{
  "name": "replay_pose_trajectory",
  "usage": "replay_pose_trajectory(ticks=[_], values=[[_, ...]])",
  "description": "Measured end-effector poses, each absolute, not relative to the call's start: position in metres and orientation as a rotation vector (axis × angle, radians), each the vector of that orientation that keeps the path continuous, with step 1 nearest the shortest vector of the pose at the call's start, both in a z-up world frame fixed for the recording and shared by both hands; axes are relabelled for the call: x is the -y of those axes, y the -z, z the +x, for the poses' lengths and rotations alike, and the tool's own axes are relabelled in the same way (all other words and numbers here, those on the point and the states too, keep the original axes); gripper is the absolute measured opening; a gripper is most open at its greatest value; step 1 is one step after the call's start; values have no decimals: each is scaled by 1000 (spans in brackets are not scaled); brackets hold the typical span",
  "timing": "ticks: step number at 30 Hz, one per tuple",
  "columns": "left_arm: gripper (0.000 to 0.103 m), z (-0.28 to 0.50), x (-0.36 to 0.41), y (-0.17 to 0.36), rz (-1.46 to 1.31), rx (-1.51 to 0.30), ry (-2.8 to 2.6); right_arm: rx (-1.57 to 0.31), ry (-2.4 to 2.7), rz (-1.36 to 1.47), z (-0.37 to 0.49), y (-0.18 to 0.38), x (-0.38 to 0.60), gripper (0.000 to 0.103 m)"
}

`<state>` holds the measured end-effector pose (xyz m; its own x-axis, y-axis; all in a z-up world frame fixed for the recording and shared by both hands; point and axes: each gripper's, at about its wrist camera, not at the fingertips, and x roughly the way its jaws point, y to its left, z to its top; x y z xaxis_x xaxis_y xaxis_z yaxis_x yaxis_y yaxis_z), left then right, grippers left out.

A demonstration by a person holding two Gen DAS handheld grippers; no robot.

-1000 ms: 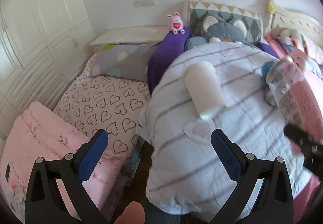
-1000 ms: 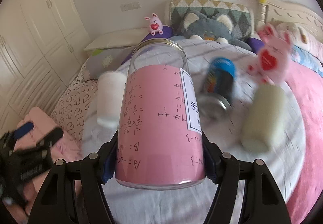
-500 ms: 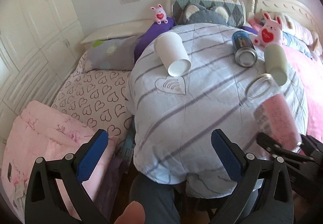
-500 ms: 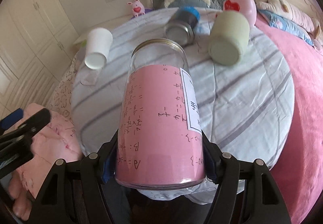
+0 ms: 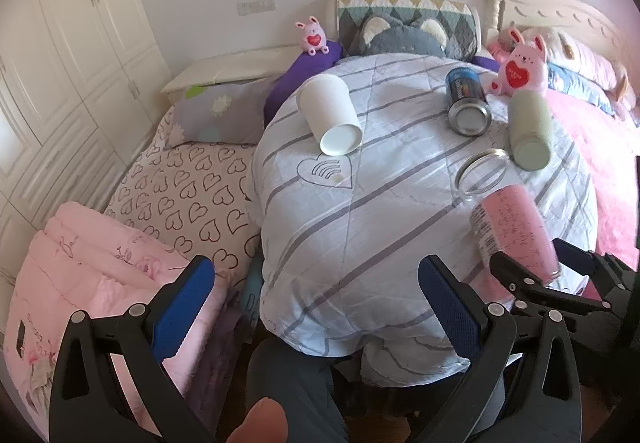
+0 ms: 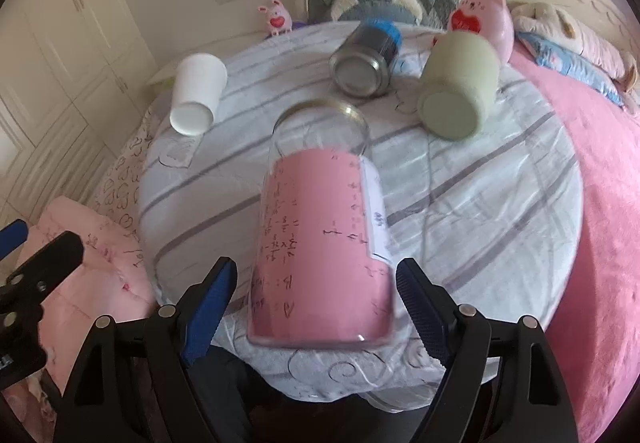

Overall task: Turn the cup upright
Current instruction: 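Lift the jar with the right gripper, set it down lying, open, then move the left gripper to the lying jar and grasp its body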

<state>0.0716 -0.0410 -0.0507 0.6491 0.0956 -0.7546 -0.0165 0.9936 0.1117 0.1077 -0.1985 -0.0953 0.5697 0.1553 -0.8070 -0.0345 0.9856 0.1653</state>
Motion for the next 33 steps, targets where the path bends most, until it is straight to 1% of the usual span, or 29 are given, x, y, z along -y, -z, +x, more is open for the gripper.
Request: replay_pose_trajectory(ticks=[14, 24, 33], values=[[103, 21, 68, 15, 100, -775, -55, -742, -18, 138, 38, 17, 244, 83], [103, -16, 96, 7, 94, -759, -45, -701, 17, 169, -4, 7, 279, 83], [103, -30, 103, 3, 106, -750, -53, -681, 10, 184, -17, 6, 293, 83]])
